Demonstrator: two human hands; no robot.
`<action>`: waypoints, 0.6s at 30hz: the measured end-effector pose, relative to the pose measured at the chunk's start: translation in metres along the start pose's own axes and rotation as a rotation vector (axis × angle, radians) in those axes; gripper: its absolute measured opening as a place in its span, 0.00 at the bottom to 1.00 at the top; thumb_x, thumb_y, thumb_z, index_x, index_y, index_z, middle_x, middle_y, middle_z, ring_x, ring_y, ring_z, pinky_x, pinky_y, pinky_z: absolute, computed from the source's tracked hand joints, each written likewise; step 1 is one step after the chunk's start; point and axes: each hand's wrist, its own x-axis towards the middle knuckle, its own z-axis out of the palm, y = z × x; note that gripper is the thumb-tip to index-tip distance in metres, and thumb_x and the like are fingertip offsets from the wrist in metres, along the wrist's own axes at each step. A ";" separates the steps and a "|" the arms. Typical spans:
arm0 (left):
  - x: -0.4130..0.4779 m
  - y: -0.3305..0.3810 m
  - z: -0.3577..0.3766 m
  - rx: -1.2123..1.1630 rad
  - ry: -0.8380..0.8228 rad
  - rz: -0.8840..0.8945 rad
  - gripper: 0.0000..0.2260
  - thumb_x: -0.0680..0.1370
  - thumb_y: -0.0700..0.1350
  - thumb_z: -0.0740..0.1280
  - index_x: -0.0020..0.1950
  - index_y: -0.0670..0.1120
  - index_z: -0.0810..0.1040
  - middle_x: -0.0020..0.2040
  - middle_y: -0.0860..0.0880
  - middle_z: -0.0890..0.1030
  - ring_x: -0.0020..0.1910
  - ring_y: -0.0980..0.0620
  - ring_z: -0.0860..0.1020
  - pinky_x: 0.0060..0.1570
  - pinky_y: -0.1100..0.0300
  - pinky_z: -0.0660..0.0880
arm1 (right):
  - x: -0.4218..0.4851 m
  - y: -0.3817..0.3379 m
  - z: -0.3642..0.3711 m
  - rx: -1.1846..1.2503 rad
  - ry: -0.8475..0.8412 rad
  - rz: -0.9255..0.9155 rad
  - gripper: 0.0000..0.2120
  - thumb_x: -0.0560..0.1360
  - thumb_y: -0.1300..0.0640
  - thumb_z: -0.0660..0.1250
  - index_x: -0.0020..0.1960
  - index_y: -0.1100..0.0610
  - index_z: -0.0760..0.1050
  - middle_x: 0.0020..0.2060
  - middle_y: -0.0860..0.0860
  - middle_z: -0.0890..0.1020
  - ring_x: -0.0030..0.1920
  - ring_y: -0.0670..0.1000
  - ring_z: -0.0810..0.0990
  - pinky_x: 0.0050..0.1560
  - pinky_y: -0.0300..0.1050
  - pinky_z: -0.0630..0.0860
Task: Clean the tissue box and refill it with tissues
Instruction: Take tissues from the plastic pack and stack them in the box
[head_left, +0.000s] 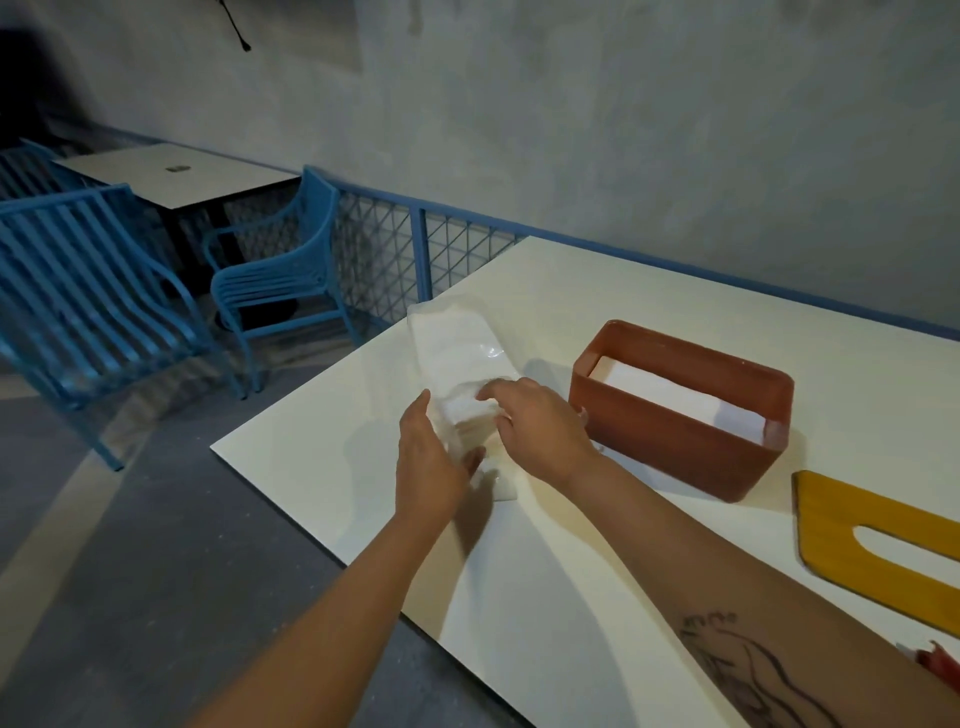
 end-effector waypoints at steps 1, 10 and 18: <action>0.003 -0.002 0.001 -0.020 -0.006 -0.011 0.43 0.69 0.44 0.76 0.76 0.48 0.53 0.74 0.49 0.62 0.69 0.49 0.67 0.61 0.57 0.71 | 0.002 0.000 0.001 -0.005 -0.002 0.004 0.19 0.79 0.63 0.56 0.67 0.50 0.70 0.65 0.48 0.75 0.63 0.49 0.73 0.54 0.42 0.67; 0.023 -0.009 -0.006 -0.089 -0.048 -0.034 0.32 0.73 0.34 0.62 0.74 0.52 0.59 0.69 0.49 0.71 0.63 0.47 0.73 0.62 0.49 0.72 | 0.034 0.014 0.031 -0.357 -0.028 -0.197 0.11 0.78 0.56 0.59 0.55 0.52 0.78 0.51 0.50 0.82 0.53 0.52 0.78 0.47 0.44 0.69; 0.035 -0.016 -0.013 -0.101 -0.070 -0.047 0.32 0.72 0.31 0.62 0.72 0.54 0.61 0.67 0.49 0.73 0.60 0.48 0.75 0.57 0.53 0.75 | 0.044 0.008 0.036 -0.603 -0.042 -0.246 0.15 0.45 0.66 0.75 0.21 0.52 0.71 0.18 0.47 0.71 0.21 0.49 0.72 0.28 0.38 0.55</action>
